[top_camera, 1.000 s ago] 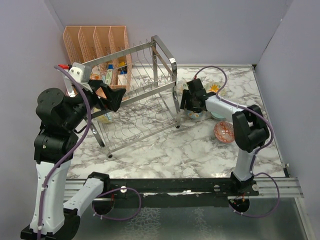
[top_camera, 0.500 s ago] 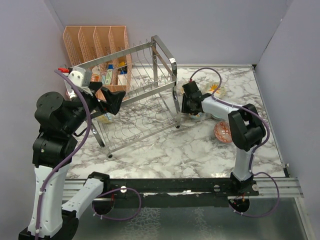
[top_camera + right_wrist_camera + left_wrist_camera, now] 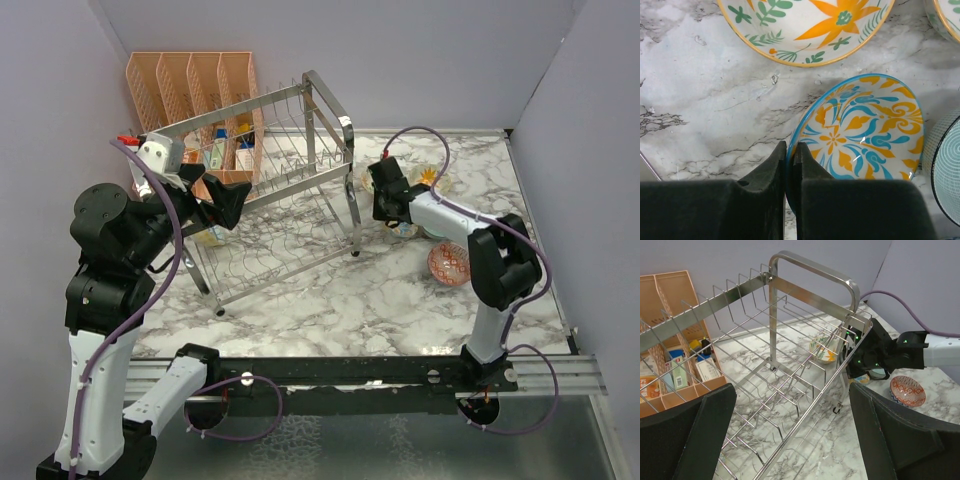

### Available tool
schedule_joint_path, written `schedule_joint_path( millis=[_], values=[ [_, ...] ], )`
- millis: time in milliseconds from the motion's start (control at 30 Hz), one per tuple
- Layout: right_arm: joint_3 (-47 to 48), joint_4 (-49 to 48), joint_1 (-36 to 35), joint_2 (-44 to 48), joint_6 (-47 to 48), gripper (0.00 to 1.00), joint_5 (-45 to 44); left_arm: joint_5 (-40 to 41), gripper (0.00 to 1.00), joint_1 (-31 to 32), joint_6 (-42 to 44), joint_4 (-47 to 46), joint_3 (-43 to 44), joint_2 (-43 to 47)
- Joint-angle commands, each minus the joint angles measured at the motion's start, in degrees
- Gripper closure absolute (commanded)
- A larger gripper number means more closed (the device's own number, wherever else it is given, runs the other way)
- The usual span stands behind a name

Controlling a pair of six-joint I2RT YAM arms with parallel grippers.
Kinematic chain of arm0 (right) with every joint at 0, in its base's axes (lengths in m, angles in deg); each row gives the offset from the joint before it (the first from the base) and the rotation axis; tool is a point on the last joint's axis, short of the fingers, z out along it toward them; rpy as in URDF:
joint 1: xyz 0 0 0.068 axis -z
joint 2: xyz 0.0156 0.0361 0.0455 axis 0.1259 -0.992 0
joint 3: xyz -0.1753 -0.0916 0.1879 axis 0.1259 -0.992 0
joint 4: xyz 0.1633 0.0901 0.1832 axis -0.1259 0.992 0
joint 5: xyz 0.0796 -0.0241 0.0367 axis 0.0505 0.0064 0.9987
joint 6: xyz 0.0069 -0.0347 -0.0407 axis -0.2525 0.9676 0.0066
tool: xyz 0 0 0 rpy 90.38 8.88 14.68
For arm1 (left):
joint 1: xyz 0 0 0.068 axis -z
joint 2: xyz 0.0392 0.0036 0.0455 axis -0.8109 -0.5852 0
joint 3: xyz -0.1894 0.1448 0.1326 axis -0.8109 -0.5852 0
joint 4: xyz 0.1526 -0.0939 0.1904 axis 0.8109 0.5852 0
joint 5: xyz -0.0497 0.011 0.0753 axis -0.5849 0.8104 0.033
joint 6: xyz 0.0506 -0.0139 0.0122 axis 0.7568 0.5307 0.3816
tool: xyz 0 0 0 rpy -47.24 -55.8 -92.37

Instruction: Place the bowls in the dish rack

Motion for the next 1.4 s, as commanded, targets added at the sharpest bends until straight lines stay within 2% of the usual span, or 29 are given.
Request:
schedule_joint_path(
  millis=[0, 267, 467, 667, 800, 867, 1067, 1233, 1367],
  values=[
    [-1.7, 0.2, -0.4, 2.8, -0.3, 0.99, 3.5, 1.2, 0.01, 0.2, 0.5, -0.3, 0.2, 0.0],
    [-1.5, 4.2, -0.5, 10.7, 0.7, 0.99, 5.3, 1.1, 0.01, 0.2, 0.4, 0.0, 1.5, -0.4],
    [-4.5, 7.0, -0.4, 20.0, 1.7, 0.99, 4.0, 1.2, 0.01, 0.2, 0.2, -0.3, 1.4, -0.6],
    [-8.8, 11.6, -0.4, 30.4, 3.7, 0.99, 11.6, 1.1, 0.01, 0.2, -0.2, -0.4, 1.8, -1.2],
    [-11.2, 16.9, -1.6, 36.7, 4.9, 0.99, 13.3, 1.0, 0.01, 0.2, -0.7, -0.9, 1.8, -1.1],
    [-11.9, 19.9, -4.3, 40.0, 4.7, 0.99, 13.5, 1.2, 0.01, 0.2, -1.0, -1.0, 1.9, -1.2],
    [-14.7, 27.6, -20.4, 46.6, -1.6, 0.99, 15.0, 1.5, 0.01, 0.2, -1.3, -1.1, 2.7, -2.1],
    [-21.1, 21.0, -36.8, 46.3, -9.1, 0.99, 18.2, 2.3, 0.01, 0.2, -1.2, -1.1, 2.4, -2.2],
    [-21.3, 10.1, -46.3, 39.8, -10.8, 0.99, 22.9, 2.6, 0.01, 0.2, -1.1, 0.0, 2.7, -2.4]
  ],
)
